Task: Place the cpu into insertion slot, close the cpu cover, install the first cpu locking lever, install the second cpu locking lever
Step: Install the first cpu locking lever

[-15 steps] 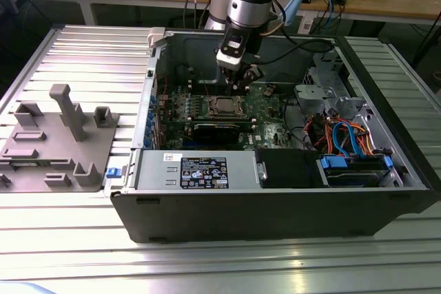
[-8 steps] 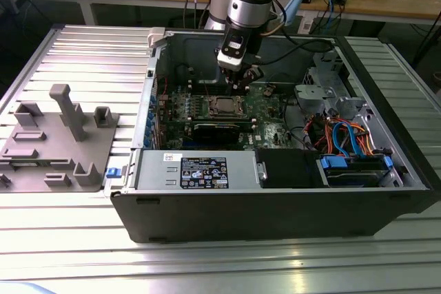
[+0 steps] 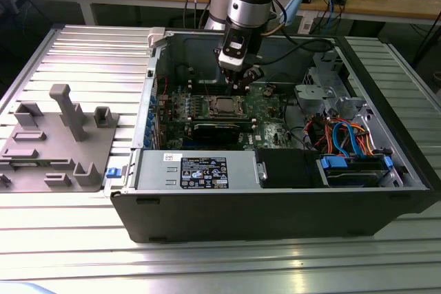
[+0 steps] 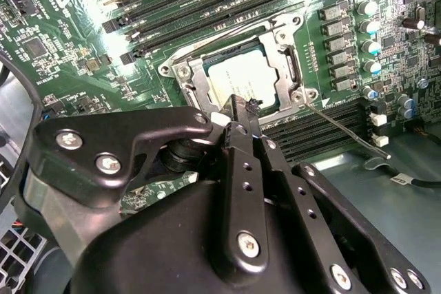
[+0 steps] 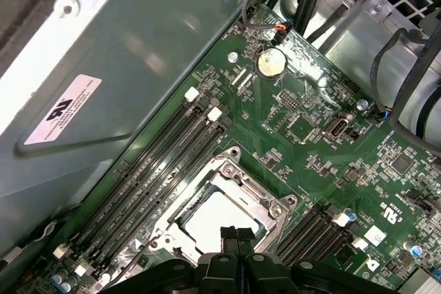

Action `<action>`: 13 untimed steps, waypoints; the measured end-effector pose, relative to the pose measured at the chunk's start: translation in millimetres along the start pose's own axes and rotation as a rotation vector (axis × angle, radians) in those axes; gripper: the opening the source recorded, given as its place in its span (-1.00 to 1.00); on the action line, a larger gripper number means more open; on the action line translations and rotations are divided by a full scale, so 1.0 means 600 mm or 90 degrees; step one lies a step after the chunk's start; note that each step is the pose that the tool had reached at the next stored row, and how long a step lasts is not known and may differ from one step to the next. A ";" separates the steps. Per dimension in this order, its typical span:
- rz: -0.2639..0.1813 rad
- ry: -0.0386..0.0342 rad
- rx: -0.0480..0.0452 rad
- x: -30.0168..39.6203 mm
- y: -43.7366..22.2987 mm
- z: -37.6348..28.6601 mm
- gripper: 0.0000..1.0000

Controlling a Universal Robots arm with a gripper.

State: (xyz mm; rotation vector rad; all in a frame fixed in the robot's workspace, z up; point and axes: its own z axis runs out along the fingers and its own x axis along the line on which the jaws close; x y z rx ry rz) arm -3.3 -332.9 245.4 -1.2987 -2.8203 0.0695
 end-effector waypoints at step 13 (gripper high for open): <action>-0.017 -0.0010 0.0003 0.000 0.000 0.000 -0.79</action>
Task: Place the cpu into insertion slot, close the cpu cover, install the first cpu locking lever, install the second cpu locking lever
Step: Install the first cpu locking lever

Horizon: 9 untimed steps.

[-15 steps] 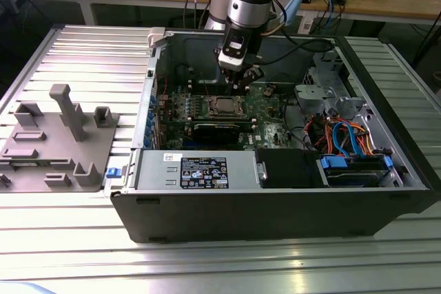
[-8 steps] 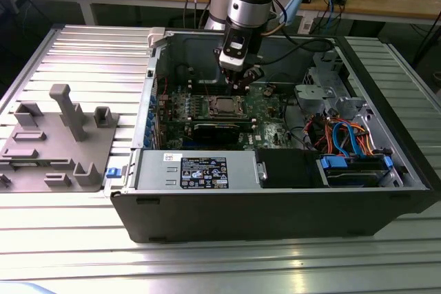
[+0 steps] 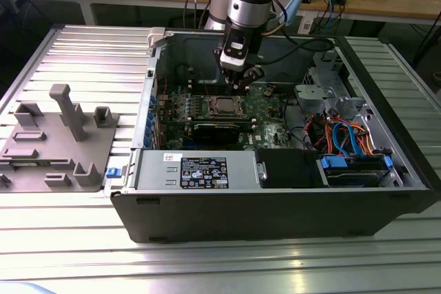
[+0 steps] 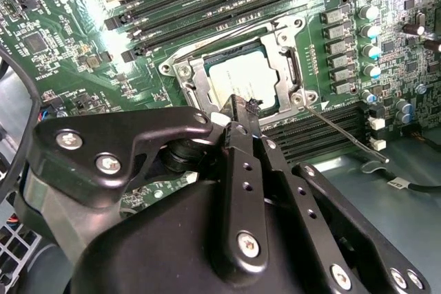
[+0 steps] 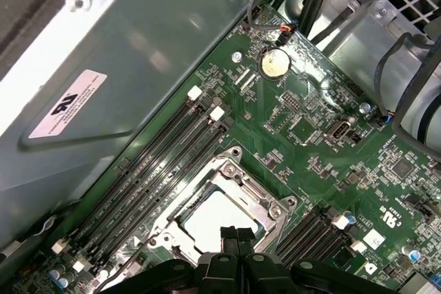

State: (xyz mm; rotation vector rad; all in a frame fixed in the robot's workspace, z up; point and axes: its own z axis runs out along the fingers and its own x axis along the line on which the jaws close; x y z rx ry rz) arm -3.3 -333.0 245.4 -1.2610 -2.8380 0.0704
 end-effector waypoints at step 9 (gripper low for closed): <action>-0.008 -0.0004 0.0000 0.000 0.000 0.000 -0.79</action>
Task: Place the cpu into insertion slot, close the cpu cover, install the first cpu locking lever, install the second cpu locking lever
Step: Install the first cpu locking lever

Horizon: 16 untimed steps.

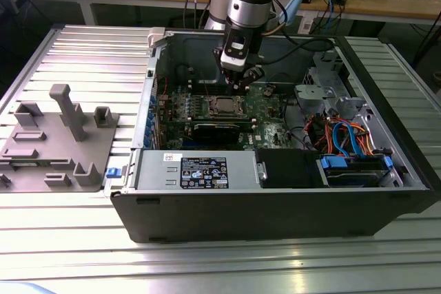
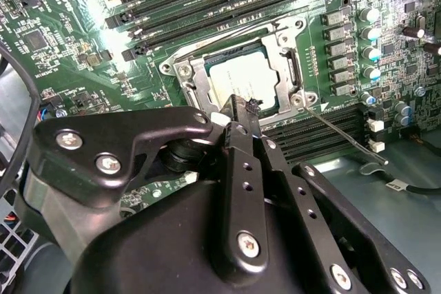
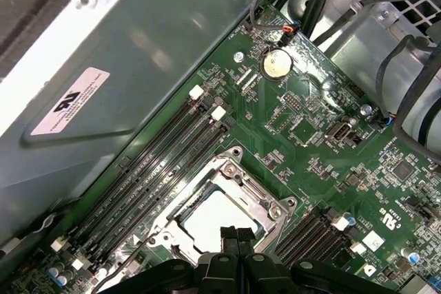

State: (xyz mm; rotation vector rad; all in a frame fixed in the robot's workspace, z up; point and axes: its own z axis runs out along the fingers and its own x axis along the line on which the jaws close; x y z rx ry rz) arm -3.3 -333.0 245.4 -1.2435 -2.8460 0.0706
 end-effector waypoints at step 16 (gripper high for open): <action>-0.007 -0.0004 0.0001 0.000 0.000 0.000 -0.79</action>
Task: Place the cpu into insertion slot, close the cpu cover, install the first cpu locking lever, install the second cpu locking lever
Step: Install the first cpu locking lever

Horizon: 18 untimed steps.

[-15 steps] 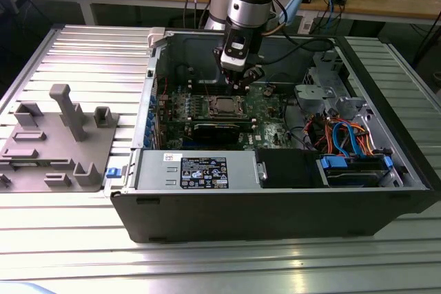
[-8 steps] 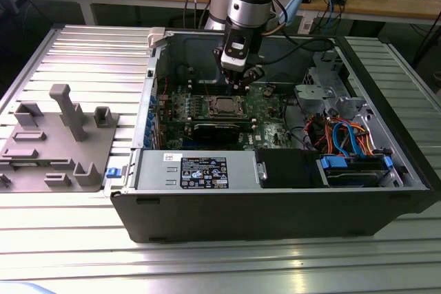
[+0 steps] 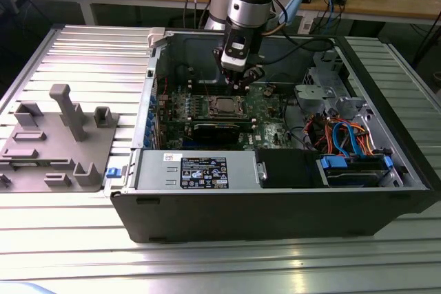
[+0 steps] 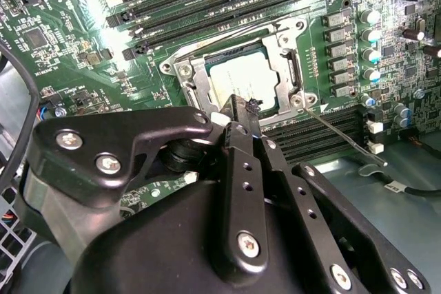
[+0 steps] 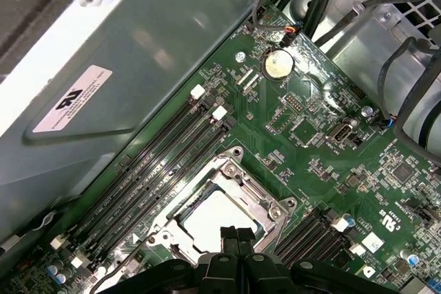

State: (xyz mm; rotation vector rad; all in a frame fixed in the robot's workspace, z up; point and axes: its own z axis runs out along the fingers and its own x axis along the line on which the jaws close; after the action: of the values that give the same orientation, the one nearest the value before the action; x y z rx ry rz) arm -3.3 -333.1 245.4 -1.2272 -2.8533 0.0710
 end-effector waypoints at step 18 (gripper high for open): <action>-0.012 -0.0007 0.0002 0.000 0.000 0.000 -0.79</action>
State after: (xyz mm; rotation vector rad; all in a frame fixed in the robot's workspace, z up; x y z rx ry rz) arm -3.3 -333.1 245.4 -1.2007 -2.8651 0.0715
